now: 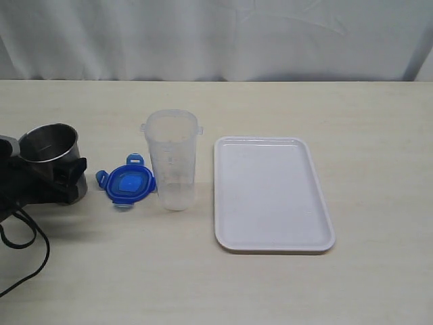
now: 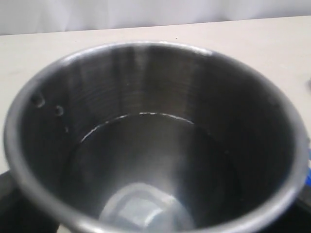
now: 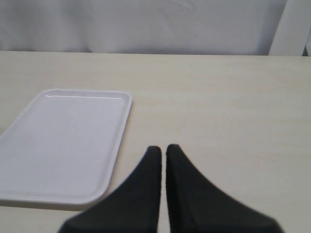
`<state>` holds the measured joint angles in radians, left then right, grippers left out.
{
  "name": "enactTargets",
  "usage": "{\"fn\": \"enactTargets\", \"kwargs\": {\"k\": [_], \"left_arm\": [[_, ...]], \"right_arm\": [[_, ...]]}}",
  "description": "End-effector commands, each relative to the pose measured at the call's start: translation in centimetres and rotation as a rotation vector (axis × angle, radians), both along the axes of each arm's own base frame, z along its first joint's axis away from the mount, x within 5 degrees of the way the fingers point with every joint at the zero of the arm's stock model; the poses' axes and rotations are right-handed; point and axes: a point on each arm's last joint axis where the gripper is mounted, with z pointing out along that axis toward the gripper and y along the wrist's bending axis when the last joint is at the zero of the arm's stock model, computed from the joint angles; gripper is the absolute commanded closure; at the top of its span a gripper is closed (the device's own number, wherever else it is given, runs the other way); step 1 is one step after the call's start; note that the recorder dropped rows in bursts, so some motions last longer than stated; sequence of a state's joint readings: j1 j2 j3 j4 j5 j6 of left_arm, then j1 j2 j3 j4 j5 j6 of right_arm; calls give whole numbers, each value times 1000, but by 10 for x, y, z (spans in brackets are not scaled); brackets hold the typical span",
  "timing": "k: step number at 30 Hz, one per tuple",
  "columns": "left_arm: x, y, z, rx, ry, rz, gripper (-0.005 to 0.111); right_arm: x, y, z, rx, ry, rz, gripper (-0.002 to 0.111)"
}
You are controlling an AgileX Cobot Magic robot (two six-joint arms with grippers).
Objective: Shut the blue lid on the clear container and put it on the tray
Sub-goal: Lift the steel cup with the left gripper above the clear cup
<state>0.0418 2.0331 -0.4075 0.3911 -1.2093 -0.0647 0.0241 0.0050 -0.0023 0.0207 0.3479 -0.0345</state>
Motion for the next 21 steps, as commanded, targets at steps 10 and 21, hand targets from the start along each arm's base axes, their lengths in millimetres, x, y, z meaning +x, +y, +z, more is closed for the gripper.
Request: {"fn": "enactTargets", "kwargs": {"k": [10,21], "left_arm": [[3,-4,12,-44,-40,-13,107],[4,-4,37,-64,-112,-8,107]], "right_arm": [[0,0,0,-3,-6,3,104],[0,0,0,-3,-6,3,104]]}}
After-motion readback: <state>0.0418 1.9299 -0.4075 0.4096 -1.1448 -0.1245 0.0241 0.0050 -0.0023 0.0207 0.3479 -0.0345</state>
